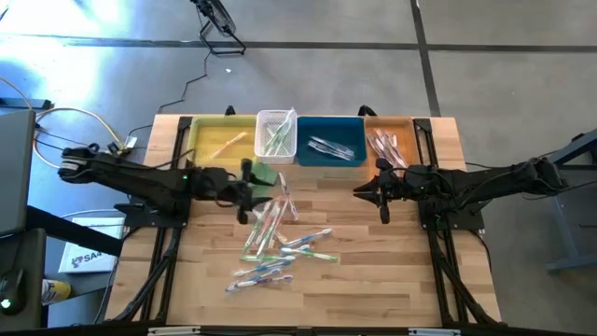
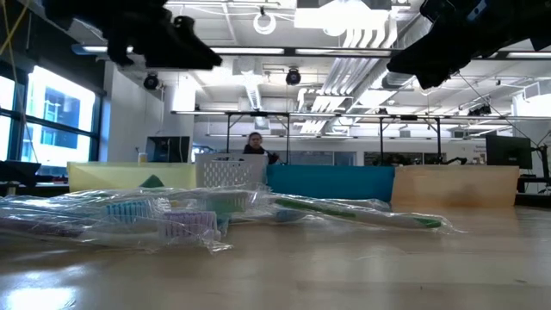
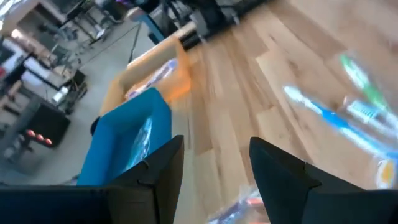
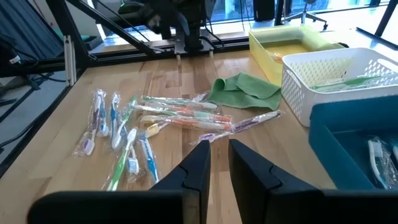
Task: Pick & Place Toothbrushes
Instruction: Put the green toothbrush into the white bin
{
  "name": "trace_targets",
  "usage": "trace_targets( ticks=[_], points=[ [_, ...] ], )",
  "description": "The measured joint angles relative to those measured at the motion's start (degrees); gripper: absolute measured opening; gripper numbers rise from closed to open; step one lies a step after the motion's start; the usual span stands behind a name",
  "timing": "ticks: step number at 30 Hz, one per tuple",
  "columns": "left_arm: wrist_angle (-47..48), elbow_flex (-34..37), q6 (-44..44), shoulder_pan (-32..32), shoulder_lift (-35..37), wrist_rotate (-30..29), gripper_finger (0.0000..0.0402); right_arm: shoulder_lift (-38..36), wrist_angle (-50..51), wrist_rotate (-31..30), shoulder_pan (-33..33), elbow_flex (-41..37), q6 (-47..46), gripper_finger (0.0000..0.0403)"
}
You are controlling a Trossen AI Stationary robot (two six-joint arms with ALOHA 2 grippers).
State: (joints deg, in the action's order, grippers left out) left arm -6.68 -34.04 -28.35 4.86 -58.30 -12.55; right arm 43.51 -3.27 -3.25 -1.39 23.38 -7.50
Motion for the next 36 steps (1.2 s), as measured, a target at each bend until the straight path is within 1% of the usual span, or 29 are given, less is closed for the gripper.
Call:
trace_targets(
  ticks=[2,7,9,31,33,36],
  points=[
    [-0.43,0.59,5.23,0.02,2.88,0.3,0.0177,0.02,0.04,-0.02,0.01,0.0,0.01,0.005],
    [-1.0,0.7,23.86,0.01,6.95,0.49,0.0177,0.0,0.01,-1.44,0.0,0.0,0.14,0.005],
    [-1.06,0.7,27.32,0.02,7.61,0.47,0.0177,0.0,0.07,-2.5,0.01,0.0,0.18,0.005],
    [-0.43,0.7,27.16,0.02,7.84,-0.03,0.0177,0.0,0.04,-2.59,0.02,0.0,0.03,0.005],
    [-0.09,0.7,28.39,0.02,7.84,-0.21,0.0177,0.0,0.04,-2.6,0.0,0.0,0.03,0.005],
    [2.76,0.7,33.58,0.02,7.84,-0.06,0.0177,0.0,0.04,-2.58,0.0,0.0,0.03,0.005]
  ],
)
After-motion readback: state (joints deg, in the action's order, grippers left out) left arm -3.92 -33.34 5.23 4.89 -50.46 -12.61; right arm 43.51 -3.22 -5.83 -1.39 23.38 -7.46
